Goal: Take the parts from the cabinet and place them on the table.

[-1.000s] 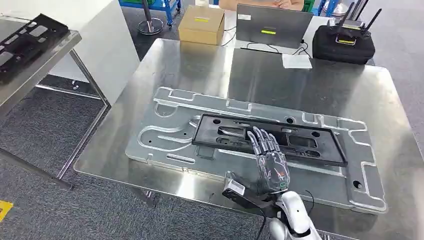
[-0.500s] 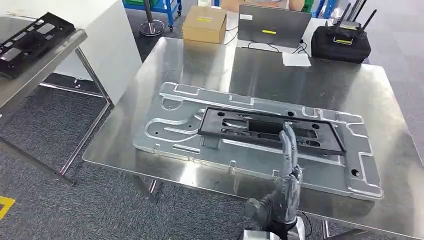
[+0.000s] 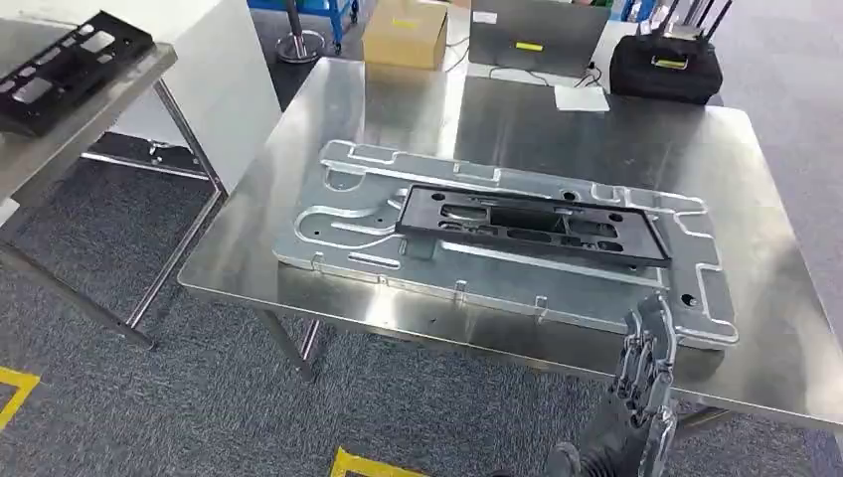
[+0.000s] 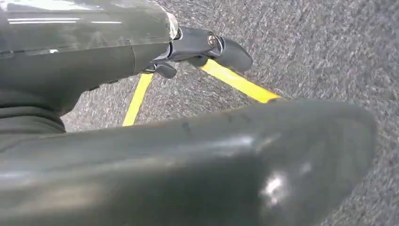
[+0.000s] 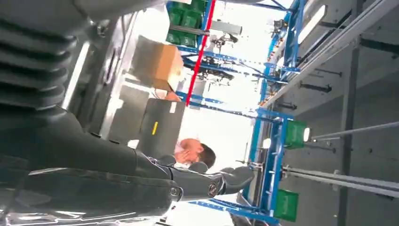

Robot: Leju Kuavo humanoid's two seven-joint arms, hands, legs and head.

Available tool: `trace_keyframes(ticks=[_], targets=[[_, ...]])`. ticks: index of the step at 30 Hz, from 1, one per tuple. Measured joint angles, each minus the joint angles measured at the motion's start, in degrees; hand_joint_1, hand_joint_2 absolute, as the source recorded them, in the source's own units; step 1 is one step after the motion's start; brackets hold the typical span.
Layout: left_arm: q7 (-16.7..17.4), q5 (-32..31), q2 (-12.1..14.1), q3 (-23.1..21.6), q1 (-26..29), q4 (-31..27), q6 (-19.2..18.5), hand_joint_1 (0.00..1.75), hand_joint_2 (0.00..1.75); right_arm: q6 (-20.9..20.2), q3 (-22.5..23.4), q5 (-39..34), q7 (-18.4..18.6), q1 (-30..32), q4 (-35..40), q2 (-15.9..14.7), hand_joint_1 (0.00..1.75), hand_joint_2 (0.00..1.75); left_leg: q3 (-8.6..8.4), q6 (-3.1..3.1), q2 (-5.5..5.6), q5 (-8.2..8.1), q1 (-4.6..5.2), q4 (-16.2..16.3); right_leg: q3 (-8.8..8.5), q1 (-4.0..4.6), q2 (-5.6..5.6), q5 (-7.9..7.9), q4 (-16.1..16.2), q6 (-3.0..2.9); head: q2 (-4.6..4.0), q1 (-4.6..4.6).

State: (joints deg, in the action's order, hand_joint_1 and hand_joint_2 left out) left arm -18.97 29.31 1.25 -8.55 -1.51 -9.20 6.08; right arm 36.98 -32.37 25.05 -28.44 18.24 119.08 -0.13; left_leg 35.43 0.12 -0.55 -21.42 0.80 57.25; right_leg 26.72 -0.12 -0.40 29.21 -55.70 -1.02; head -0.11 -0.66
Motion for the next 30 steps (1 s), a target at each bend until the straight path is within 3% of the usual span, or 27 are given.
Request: trace_keyframes(ticks=[1,2,4,5,6,7,9,10,11,12,13,15,16,17,19,20,21,22,23,24,25,26,27,28,30], targets=[[-0.04,0.07,-0.02,0.13,0.00,-0.02,0.11,0.00,0.00,-0.13,0.00,-0.93,0.04,0.07,0.07,-0.06,0.00,0.00,0.58,-0.40,0.24,-2.10,-0.32,1.14,0.63,-0.10,-0.25,-0.65,0.00,-0.33,0.00,-0.11],[-0.02,0.22,-0.11,0.26,-0.05,-0.02,0.15,0.00,0.00,-0.50,0.04,-2.67,-0.02,0.31,0.07,-0.07,0.00,0.00,1.55,-0.81,0.30,-5.91,-0.48,3.91,1.49,-0.18,-0.22,-1.25,-0.01,-0.86,0.00,-0.29],[-0.04,0.57,-0.22,0.68,-0.01,-0.02,0.26,0.00,0.00,-2.39,0.72,-7.13,-1.32,1.90,0.07,-0.09,0.00,0.00,3.63,-1.61,0.30,-12.53,-1.04,12.26,3.15,-0.17,-0.25,-2.54,-0.07,-0.83,0.00,-0.33],[-0.15,0.72,-0.24,0.83,-0.01,-0.02,0.28,0.00,0.00,-5.12,1.57,-9.58,-2.62,3.00,0.04,-0.09,0.00,0.00,4.09,-1.94,0.30,-13.77,-1.27,16.05,4.08,-0.18,-0.32,-3.23,-0.22,-0.69,0.00,-0.35],[-0.20,0.81,-0.24,0.94,-0.01,-0.02,0.28,0.00,0.00,-7.92,2.62,-10.81,-3.73,4.07,-0.06,-0.06,0.00,0.00,3.72,-2.21,0.29,-12.87,-1.53,17.95,5.13,-0.26,-0.37,-3.86,-0.44,-0.50,-0.02,-0.35],[-0.20,0.96,-0.24,1.07,0.04,-0.02,0.31,0.00,0.00,-10.89,3.84,-11.30,-4.76,5.13,-0.22,0.15,0.00,0.00,2.25,-2.42,0.29,-10.49,-1.77,17.38,6.20,-0.37,-0.38,-4.48,-0.77,-0.26,0.00,-0.35],[-0.26,1.18,-0.24,1.29,0.07,0.00,0.31,0.00,0.00,-17.10,6.87,-10.77,-6.08,7.16,-0.66,1.49,0.00,0.00,-3.43,-2.91,-0.06,-6.53,-2.15,10.61,8.16,-0.68,-1.13,-5.19,-1.74,0.15,0.00,-0.37],[-0.28,1.18,-0.31,1.31,-0.16,-0.04,0.31,0.00,0.00,-19.57,8.88,-9.57,-6.25,8.21,-0.96,2.69,0.00,0.00,-7.64,-3.11,-0.88,-7.03,-2.36,5.04,8.86,-0.71,-1.18,-5.48,-2.42,0.57,0.00,-0.39],[-0.35,1.16,-0.57,1.33,-0.52,-0.11,0.31,0.00,0.00,-20.97,10.96,-7.90,-6.51,9.36,-1.27,4.07,0.00,0.00,-11.03,-3.04,-1.57,-9.74,-1.88,-0.60,9.34,-0.56,-1.33,-5.73,-3.02,0.99,0.00,-0.48],[-0.37,1.14,-0.57,1.42,-0.54,-0.11,0.31,0.00,0.00,-21.51,12.75,-6.22,-6.60,9.96,-1.64,5.16,0.00,0.00,-10.69,-1.57,-1.09,-9.86,-1.59,-0.58,9.11,-0.52,-1.82,-5.99,-3.05,1.43,0.02,-0.24],[-0.48,1.07,-0.61,1.55,-0.39,-0.11,0.31,0.00,0.00,-21.75,14.17,-4.69,-6.58,10.43,-2.08,5.95,0.00,0.00,-10.28,-1.19,-1.01,-9.73,-1.49,-0.74,9.08,-0.59,-2.16,-6.41,-2.97,1.93,0.00,-0.26],[-0.50,0.94,-0.72,1.62,-0.10,-0.09,0.31,0.00,0.00,-22.08,16.51,-2.75,-6.38,11.39,-2.95,7.63,0.00,0.00,-9.47,0.16,-0.72,-8.56,-1.32,-0.93,9.19,-0.87,-2.57,-7.57,-2.59,2.84,0.00,-0.31],[-0.52,0.92,-1.02,1.64,-0.18,-0.09,0.31,0.00,0.00,-22.21,17.54,-2.17,-6.17,11.80,-3.38,8.26,0.00,0.00,-8.88,0.78,-0.80,-7.78,-1.46,-1.01,9.65,-1.18,-1.63,-5.80,-3.37,3.19,0.00,-0.46],[-0.55,0.85,-1.03,1.64,-0.28,-0.09,0.33,0.00,0.00,-22.27,18.45,-1.61,-5.92,12.29,-3.78,8.88,0.00,0.00,-7.97,1.28,-0.74,-7.01,-1.41,-1.00,10.47,-1.19,-0.70,-1.72,-5.52,3.33,0.00,-0.31],[-0.57,0.79,-1.07,1.70,-0.17,-0.09,0.39,0.00,0.00,-22.56,20.17,-0.96,-5.42,12.79,-4.61,9.79,0.00,0.00,-6.01,1.80,-0.62,-5.57,-1.18,-0.89,12.33,-1.08,-0.05,5.44,-13.48,3.46,0.00,-0.26],[-0.59,0.70,-1.12,1.70,-0.13,-0.09,0.37,0.00,0.00,-22.60,20.81,-0.72,-5.16,12.87,-5.03,10.12,0.00,0.00,-4.99,1.88,-0.36,-4.80,-0.96,-0.81,12.94,-1.08,0.02,7.16,-17.29,3.42,0.00,-0.26],[-0.59,0.66,-1.16,1.70,-0.12,-0.09,0.37,0.00,0.00,-22.60,21.44,-0.30,-4.96,12.92,-5.53,10.47,0.00,0.00,-4.04,1.84,-0.03,-4.10,-0.80,-0.66,12.92,-1.03,0.06,7.00,-19.71,3.30,0.00,-0.26],[-0.59,0.52,-1.18,1.70,-0.08,-0.09,0.37,0.00,0.00,-22.60,21.99,0.15,-4.66,12.98,-6.10,10.86,0.00,0.00,-2.88,1.80,0.24,-3.33,-0.65,-0.44,11.69,-0.90,0.11,5.00,-19.84,3.03,0.00,-0.26],[-0.59,0.50,-1.25,1.70,-0.07,-0.09,0.35,0.00,0.00,-22.62,22.44,0.63,-4.57,13.04,-6.51,11.19,0.00,0.00,-1.85,1.73,0.56,-2.74,-0.50,-0.22,9.40,-0.66,0.17,2.43,-17.73,2.66,0.00,-0.26],[-0.59,0.43,-1.31,1.70,-0.08,-0.09,0.35,0.00,0.00,-22.60,22.88,1.16,-4.42,13.05,-6.91,11.58,0.00,0.00,-1.04,1.65,1.04,-2.16,-0.39,-0.06,6.02,-0.38,0.52,0.56,-13.60,2.06,0.00,-0.24],[-0.59,0.35,-1.42,1.70,-0.14,-0.09,0.35,0.00,0.00,-22.62,23.26,1.47,-4.28,13.05,-7.19,11.91,0.00,0.00,-0.47,1.55,1.41,-1.57,-0.31,0.00,2.16,-0.04,1.32,0.19,-8.41,1.39,0.00,-0.26],[-0.59,0.35,-1.75,1.70,-0.27,-0.11,0.33,0.00,0.00,-22.71,23.65,1.86,-4.06,13.04,-7.50,12.33,0.00,0.00,-0.09,1.32,1.65,-1.06,-0.14,0.16,-1.62,0.22,2.78,1.88,-3.13,0.61,0.00,-0.33],[-0.61,0.35,-1.75,1.70,-0.40,-0.11,0.33,0.00,0.00,-22.86,24.24,2.25,-4.04,13.00,-7.87,12.79,0.00,0.00,0.18,1.10,2.13,-0.48,-0.01,0.22,-3.42,0.05,2.70,2.94,0.52,0.62,0.00,-0.33],[-0.59,0.33,-1.79,1.70,-0.39,-0.11,0.33,0.00,0.00,-23.08,24.83,2.52,-3.93,12.99,-8.51,13.14,0.00,0.00,0.35,0.78,2.30,0.23,-0.21,0.06,-2.96,0.43,2.49,2.85,0.50,0.73,0.00,-0.31],[-0.59,0.26,-1.79,1.70,0.06,-0.09,0.33,0.00,0.00,-23.08,26.75,4.85,-3.54,12.92,-10.05,14.16,0.00,0.00,0.81,-0.08,3.11,1.59,-0.22,-0.41,-2.28,0.43,1.72,1.66,0.77,0.12,0.00,-0.22]])
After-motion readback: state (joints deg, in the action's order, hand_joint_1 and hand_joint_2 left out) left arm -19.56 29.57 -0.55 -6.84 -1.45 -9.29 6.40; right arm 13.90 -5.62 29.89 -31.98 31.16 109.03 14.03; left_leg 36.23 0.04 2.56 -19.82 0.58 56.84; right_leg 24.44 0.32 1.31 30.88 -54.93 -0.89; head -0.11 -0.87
